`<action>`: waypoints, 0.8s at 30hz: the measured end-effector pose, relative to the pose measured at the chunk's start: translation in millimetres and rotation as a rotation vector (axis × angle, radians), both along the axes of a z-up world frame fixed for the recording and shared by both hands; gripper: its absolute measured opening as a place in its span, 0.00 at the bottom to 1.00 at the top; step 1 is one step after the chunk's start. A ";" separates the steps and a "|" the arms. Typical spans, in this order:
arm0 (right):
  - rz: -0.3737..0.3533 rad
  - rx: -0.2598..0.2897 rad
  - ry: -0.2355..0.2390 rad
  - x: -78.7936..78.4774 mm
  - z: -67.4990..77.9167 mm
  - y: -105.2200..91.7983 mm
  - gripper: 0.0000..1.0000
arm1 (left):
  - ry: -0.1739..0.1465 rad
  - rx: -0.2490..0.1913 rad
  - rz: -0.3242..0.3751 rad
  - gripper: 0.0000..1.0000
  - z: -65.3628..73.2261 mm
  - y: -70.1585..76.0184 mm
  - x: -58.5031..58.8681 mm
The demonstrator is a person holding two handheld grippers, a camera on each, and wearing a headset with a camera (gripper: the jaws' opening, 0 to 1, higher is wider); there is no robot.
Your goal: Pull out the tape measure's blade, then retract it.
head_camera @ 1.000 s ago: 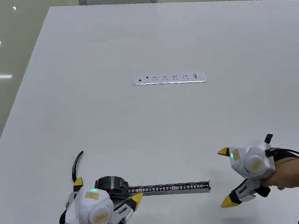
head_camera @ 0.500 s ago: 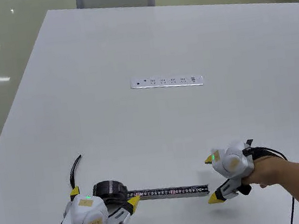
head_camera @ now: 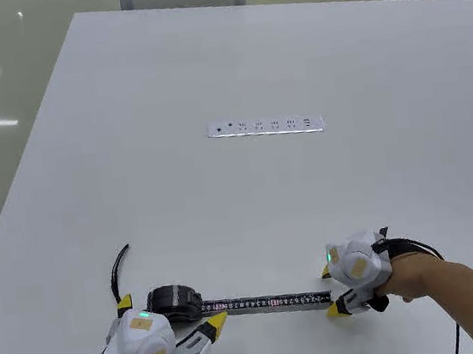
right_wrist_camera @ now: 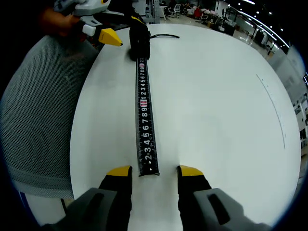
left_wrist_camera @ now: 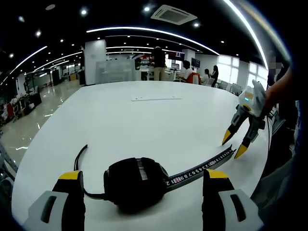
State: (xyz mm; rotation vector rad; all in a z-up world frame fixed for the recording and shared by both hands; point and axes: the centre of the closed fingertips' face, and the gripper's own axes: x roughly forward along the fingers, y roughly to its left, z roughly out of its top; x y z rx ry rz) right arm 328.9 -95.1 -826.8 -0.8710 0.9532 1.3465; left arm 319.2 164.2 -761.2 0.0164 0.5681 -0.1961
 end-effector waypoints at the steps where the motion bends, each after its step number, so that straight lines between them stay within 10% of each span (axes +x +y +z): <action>1: -0.012 0.000 -0.011 2.5 -0.2 0.1 0.35 | -0.001 -0.006 0.002 1.00 -0.4 0.5 0.5; 24: 0.031 -0.016 -0.023 -6.2 -0.7 1.1 0.15 | -0.002 -0.015 0.002 1.00 -4.9 1.2 3.4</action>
